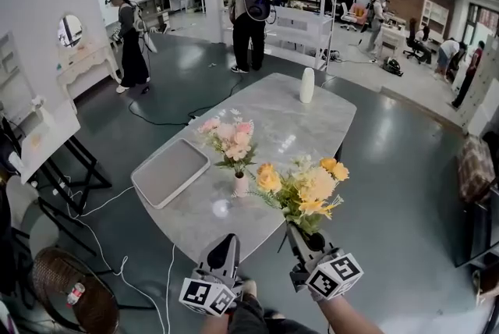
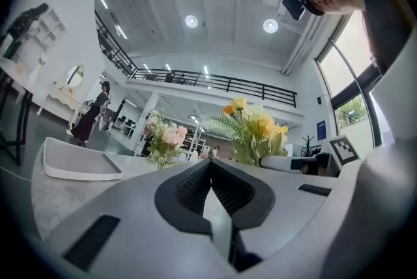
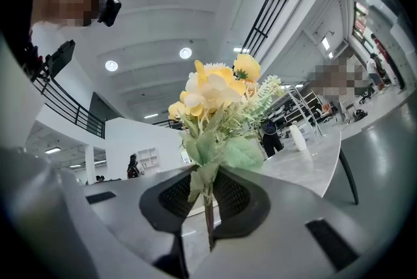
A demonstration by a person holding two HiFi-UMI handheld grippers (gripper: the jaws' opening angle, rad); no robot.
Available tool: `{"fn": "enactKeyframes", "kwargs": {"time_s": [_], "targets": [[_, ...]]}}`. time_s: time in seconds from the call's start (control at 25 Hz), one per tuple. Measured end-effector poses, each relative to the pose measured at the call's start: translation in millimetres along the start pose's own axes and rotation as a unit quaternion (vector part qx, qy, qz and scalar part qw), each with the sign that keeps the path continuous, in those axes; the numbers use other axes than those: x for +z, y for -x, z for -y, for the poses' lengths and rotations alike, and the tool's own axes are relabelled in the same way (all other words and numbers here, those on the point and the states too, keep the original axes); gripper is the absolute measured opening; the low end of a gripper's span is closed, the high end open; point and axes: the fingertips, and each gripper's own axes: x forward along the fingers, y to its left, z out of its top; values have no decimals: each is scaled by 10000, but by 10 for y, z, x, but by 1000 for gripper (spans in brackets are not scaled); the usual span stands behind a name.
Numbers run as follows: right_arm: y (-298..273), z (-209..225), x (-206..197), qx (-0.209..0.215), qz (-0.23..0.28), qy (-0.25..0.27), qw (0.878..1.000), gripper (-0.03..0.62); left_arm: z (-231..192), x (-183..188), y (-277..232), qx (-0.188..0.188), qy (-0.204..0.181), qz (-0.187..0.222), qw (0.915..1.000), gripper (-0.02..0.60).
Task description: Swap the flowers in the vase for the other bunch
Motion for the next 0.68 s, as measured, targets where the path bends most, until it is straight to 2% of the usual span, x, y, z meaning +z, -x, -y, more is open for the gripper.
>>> {"fn": "enactKeyframes", "kwargs": {"time_s": [0.28,0.68], "targets": [[139,-164,45,183,-16,131,9997,66,208,32,72,-70,-34,44,10000,14],[369,-335,-47,368,-212,-22,9991,66,384,18,240,-193,-45,-194,9996,14]]}}
